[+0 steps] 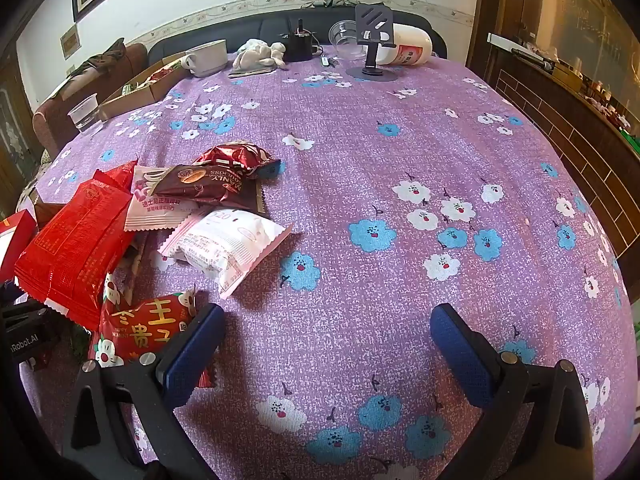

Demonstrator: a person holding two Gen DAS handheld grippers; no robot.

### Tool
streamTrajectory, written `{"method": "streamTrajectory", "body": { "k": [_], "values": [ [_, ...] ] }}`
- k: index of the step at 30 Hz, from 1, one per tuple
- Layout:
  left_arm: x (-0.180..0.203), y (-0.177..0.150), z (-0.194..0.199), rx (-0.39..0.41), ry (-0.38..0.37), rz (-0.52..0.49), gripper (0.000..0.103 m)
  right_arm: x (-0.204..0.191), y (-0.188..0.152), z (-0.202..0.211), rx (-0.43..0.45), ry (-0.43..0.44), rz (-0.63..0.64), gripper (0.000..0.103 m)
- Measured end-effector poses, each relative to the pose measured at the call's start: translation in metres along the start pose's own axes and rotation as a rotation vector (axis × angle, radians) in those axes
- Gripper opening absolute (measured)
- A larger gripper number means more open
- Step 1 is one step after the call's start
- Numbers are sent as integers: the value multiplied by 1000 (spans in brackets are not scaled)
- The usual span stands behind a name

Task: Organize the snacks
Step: 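Move the left tool toward the red candy packet on the table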

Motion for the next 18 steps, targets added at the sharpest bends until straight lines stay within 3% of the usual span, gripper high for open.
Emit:
{"method": "streamTrajectory", "body": {
  "k": [18],
  "values": [
    [0,-3,4,-18,-23,-31,103,3,3,1,-4,4,3,103]
  ]
}}
Point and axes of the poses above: each gripper's, at about its wrist camera, not at the fingertips, and z roughly against the way its jaws point, x to its right, y to its top, the point moved 1 cm from there along -z, roughly the way its jaws point, and after that the axes turned 7 degrees about -y, right-handed, at the moved point
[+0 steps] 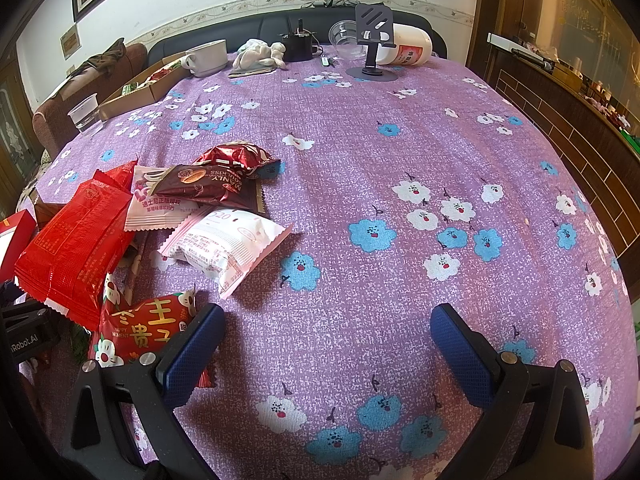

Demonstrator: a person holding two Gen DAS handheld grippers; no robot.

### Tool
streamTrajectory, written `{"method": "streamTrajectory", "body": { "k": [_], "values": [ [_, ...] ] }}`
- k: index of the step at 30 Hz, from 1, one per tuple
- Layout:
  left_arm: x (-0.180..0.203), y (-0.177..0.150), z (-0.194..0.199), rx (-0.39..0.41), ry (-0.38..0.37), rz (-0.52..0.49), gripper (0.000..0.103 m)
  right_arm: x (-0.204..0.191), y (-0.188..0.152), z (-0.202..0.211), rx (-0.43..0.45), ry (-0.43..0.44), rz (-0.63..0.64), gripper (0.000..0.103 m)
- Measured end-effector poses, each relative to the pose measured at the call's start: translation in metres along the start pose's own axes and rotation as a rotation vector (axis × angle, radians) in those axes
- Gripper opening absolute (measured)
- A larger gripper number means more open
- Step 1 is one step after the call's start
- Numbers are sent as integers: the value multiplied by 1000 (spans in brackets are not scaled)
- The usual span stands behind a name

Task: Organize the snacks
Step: 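Move the left tool toward the red candy packet on the table, then grasp the red candy packet with the left tool while the right tool grasps a red wafer pack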

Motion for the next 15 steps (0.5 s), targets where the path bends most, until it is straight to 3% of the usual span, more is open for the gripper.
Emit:
{"method": "streamTrajectory", "body": {
  "k": [4,11,15],
  "values": [
    [-6,-9,21,25,2,-26,103,0,-4,7,-47,30,4,103],
    [-25,-15,71,115,18,-77,103,19,-5,56,107,220,-125,103],
    [-37,-19,87,127,20,-102,103,-4,11,78,144,325,-60,103]
  ]
}}
Point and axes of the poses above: each gripper's, at about its wrist camera, not at the fingertips, and z roughly against the way its jaws point, x to its right, y to its top, the point moved 1 cm from there along -z, roughly the way its jaws point, and after that the axes turned 7 degrees about -y, right-handed, at the moved point
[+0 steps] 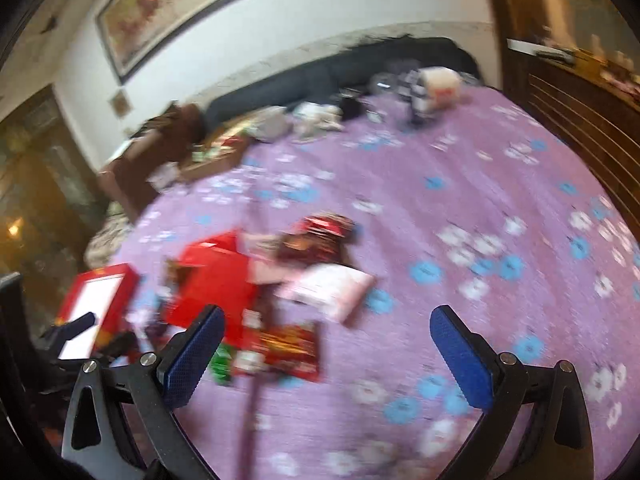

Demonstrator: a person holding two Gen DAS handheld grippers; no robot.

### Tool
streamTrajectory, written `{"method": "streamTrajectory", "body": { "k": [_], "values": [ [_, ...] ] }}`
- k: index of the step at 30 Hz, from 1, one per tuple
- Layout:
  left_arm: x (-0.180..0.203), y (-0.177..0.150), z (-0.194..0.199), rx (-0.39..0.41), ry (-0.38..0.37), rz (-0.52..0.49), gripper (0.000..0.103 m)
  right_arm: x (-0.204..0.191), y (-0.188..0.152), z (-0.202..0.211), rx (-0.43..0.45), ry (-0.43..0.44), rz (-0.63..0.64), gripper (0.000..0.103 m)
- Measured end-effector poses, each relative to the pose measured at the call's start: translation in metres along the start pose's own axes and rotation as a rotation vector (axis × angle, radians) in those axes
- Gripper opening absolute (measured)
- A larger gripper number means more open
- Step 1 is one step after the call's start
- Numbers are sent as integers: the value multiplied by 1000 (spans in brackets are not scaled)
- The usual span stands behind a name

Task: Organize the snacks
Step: 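Grasp the red candy packet with the left tool while the right tool grasps a red wafer pack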

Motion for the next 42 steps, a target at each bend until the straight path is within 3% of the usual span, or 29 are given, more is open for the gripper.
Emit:
{"method": "streamTrajectory", "body": {
  "k": [5,9,15,18,21,23,25,27,35,37,42],
  "values": [
    [-12,-9,3,-40,0,-4,103,-55,14,-33,-98,8,149,103],
    [-21,-15,4,-51,-30,-3,103,-76,17,-57,-152,14,180,102],
    [-24,-25,2,-113,-94,-7,103,-71,9,-80,-197,68,156,99],
    [-19,-37,9,-124,-129,-57,103,-64,7,-92,-220,119,131,99],
    [-15,-44,5,-145,-124,-105,103,-63,3,-105,-266,161,114,89],
    [-15,-44,0,-165,-127,-112,103,-64,4,-103,-241,177,114,82],
    [-15,-43,-4,-174,-132,-134,103,-60,3,-105,-267,242,68,62],
    [-15,-41,-7,-182,-125,-168,103,-56,4,-106,-260,241,60,58],
    [-16,-42,-10,-197,-149,-201,90,-46,11,-90,-242,360,-13,54],
    [-12,-42,-11,-208,-156,-223,81,-44,13,-85,-232,378,-16,54],
    [-8,-42,-14,-218,-152,-236,81,-39,18,-75,-215,437,-49,54]
  ]
}}
Point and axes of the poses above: each gripper's, at about its wrist camera, not at the fingertips, and z roughly against the way its jaws point, x to its right, y to its top, the point moved 1 cm from there along -z, roughly the way its jaws point, and after that the axes turned 7 degrees about -y, right-handed, at the moved point
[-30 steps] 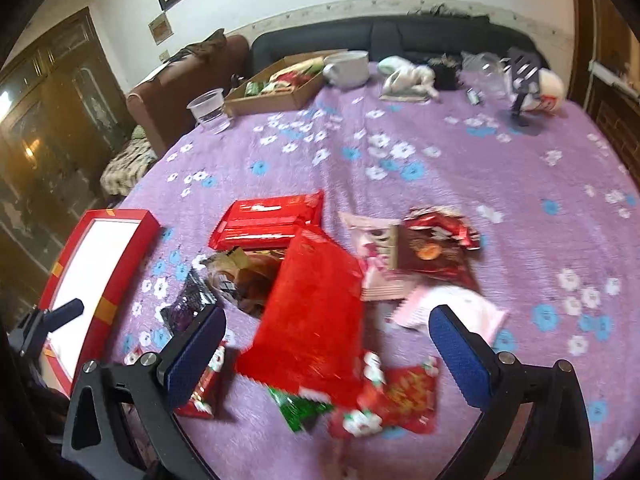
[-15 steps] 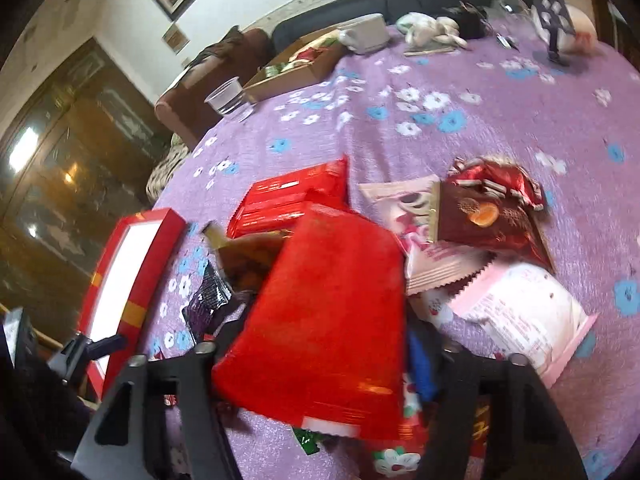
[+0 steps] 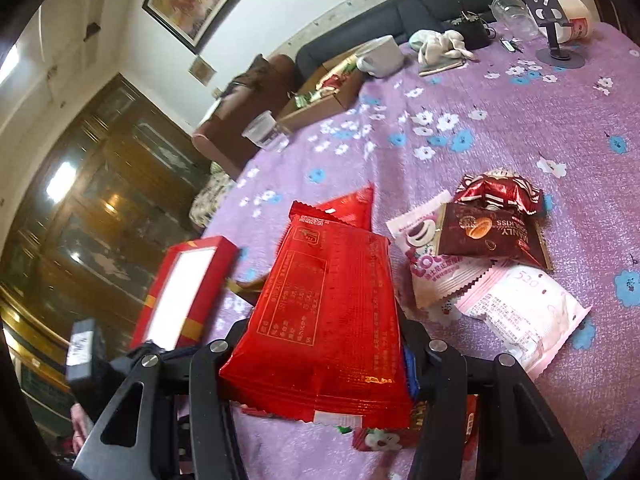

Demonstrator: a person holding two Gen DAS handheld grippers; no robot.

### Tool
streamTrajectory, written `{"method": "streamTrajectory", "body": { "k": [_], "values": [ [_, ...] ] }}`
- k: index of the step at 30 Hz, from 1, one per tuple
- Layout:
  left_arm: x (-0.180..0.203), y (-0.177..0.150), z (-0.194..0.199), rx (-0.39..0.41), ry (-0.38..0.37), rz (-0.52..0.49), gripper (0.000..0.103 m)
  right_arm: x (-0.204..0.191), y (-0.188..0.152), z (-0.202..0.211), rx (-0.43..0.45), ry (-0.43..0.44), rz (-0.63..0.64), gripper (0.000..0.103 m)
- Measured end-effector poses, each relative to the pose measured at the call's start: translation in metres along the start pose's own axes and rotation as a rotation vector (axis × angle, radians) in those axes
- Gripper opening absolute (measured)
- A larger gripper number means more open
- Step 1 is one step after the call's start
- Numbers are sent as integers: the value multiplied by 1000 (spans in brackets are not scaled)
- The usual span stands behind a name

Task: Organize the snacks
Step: 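Grasp the red candy packet with the left tool while the right tool grasps a red wafer pack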

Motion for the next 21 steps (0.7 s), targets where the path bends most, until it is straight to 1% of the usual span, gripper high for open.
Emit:
{"method": "streamTrajectory", "body": {
  "k": [4,7,13,14,16,17,19,20,21],
  "values": [
    [5,3,3,3,-4,-19,80,0,0,3,3,8,-6,54],
    [6,5,0,-12,-8,-31,80,1,0,5,9,13,-17,54],
    [2,7,-6,-31,-22,-18,80,1,1,7,23,13,-25,54],
    [2,7,-6,-32,-28,-17,77,2,1,8,24,12,-27,54],
    [2,7,-6,-34,-67,-5,61,2,1,7,24,12,-28,54],
    [2,6,-5,-34,-89,4,58,1,1,7,27,9,-29,54],
    [3,6,-5,-29,-115,13,45,1,1,9,40,0,-26,54],
    [4,5,-4,-27,-116,13,44,1,1,10,46,1,-26,54],
    [5,4,-4,-21,-119,13,39,1,2,12,57,2,-27,54]
  ]
}}
Point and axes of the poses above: each gripper's, at about its wrist camera, not at the fingertips, and z roughly against the way its jaws point, x to its right, y to its top, the point moved 1 cm from there along -z, roughly the way its jaws point, and after that the axes turned 7 degrees about -y, right-handed, at the moved point
